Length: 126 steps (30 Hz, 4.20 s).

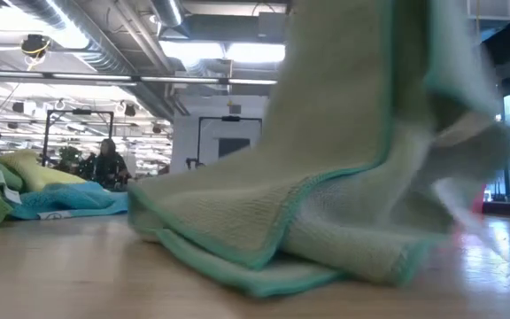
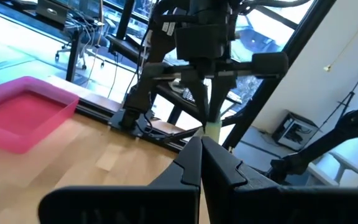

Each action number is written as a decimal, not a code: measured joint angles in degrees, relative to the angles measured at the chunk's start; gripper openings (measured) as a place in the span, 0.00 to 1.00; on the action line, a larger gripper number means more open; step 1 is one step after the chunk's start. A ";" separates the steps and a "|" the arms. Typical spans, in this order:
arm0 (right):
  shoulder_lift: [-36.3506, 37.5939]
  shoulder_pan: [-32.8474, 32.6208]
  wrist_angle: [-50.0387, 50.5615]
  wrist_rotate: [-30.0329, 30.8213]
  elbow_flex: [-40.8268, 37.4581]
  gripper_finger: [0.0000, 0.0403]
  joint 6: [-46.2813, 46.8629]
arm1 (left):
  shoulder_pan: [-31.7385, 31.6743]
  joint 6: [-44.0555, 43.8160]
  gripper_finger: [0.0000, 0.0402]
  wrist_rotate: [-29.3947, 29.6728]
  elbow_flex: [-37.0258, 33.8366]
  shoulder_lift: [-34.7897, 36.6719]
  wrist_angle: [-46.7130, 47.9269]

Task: Fold microfiber towels
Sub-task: Fold the light green towel

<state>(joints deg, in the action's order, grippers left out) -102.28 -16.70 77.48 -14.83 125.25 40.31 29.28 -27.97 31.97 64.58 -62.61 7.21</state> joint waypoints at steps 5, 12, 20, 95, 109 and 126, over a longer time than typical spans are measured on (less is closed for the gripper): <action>1.59 -1.68 4.57 5.22 0.06 0.03 -3.62 | -0.12 0.31 0.00 0.18 0.00 0.00 1.03; 0.51 3.54 11.14 15.46 0.04 0.03 -18.05 | -0.37 0.02 0.00 0.44 -0.02 0.00 3.21; -5.22 14.60 10.50 18.26 0.01 0.04 -32.52 | 1.62 -2.74 0.00 0.41 -0.02 0.00 6.24; -3.79 17.26 -31.25 20.94 -50.53 0.52 -48.84 | -1.57 5.38 0.00 12.92 0.00 8.37 6.64; -3.93 17.65 -38.33 17.35 -56.23 0.46 -52.67 | -2.01 2.57 0.00 13.44 0.00 7.45 7.29; -4.54 19.85 -44.86 14.67 -58.05 0.29 -52.65 | -1.99 1.03 0.00 13.46 0.00 7.47 7.45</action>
<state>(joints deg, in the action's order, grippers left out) -106.83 3.15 32.62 -0.16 67.20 -12.34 27.29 -26.94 45.43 64.58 -55.14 14.66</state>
